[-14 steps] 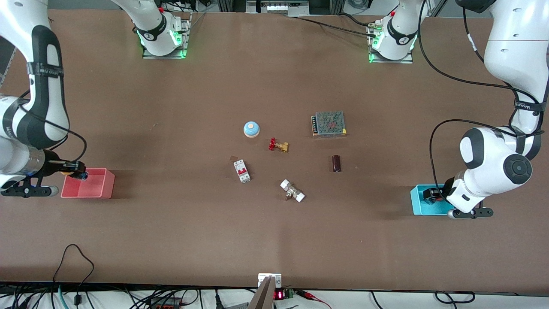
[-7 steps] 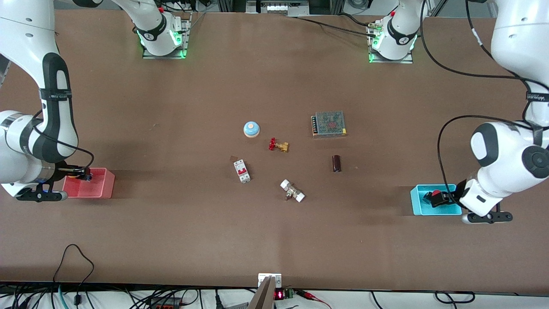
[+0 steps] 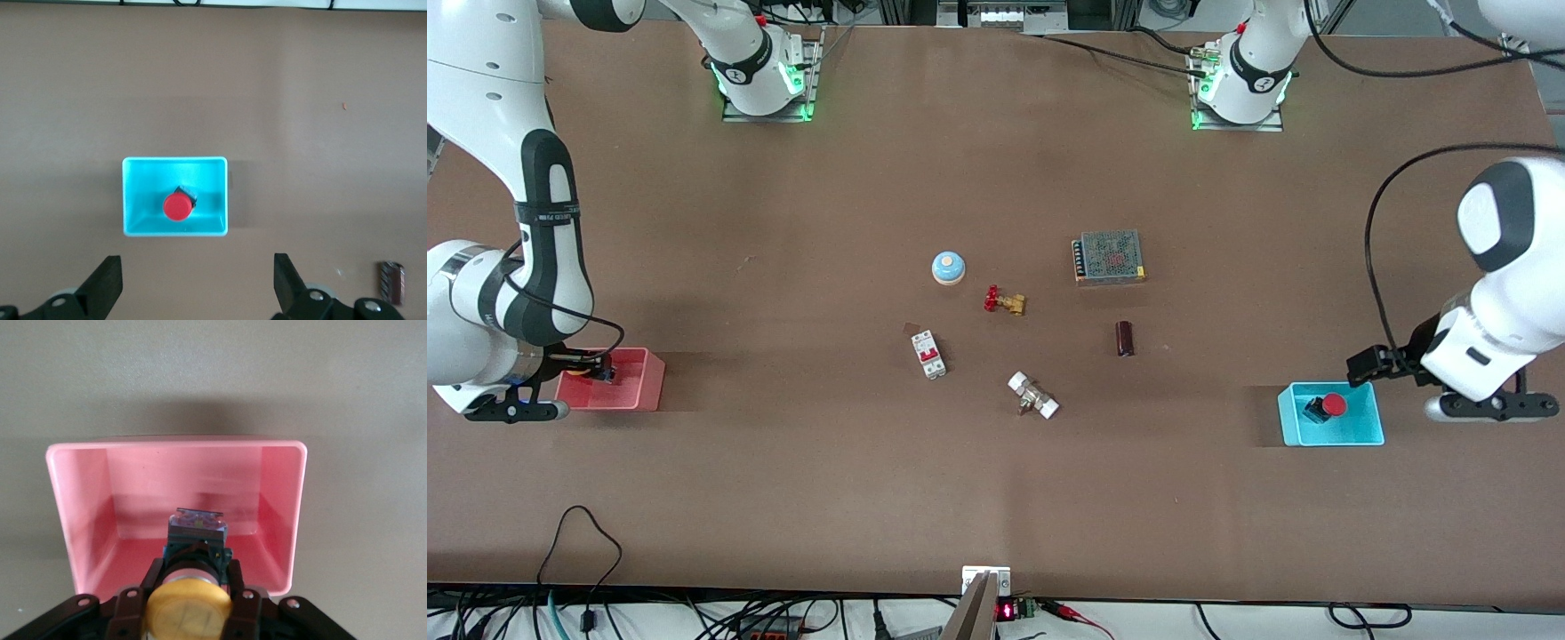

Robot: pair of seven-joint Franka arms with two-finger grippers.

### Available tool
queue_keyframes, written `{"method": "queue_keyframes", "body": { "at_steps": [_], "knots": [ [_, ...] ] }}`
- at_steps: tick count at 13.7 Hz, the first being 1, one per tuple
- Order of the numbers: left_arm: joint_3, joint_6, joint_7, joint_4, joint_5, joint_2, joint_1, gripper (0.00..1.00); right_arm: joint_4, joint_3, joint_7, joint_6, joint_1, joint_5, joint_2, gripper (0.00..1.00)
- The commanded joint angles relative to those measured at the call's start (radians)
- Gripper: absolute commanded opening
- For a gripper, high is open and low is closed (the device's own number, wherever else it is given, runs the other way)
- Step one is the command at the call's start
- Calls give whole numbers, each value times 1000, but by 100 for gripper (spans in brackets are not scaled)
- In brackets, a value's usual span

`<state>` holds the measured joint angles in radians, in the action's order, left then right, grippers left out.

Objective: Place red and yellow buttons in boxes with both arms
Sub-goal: 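Open the left gripper over the cyan box while the right gripper carries yellow, then raise the left gripper away while the right gripper drops yellow into pink box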

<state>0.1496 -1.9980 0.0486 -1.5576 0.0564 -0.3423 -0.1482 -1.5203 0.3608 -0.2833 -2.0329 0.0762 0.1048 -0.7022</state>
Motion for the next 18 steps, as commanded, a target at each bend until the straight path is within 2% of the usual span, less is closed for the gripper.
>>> {"method": "queue_keyframes", "body": {
  "at_steps": [1,8,13,14,15,17,18],
  "knots": [
    [5,54,17,-21,22,98,-1,100,28,-16,-24,3,-26,10,-19,25],
    [36,171,-1,-19,19,256,-2,100,28,-25,-45,-30,-30,36,-55,26],
    [54,218,-1,-18,6,319,-8,100,28,-33,-65,-36,-30,53,-68,27],
    [56,229,-1,-16,6,324,-7,100,28,-33,-66,-36,-30,55,-69,30],
    [54,234,-3,-16,6,335,-7,100,28,-33,-66,-36,-30,55,-69,49],
    [54,242,-12,-18,5,342,-8,100,28,-33,-65,-36,-30,65,-68,100],
    [53,245,-22,-13,5,341,-8,100,28,-33,-66,-35,-29,73,-63,100]
  ]
}}
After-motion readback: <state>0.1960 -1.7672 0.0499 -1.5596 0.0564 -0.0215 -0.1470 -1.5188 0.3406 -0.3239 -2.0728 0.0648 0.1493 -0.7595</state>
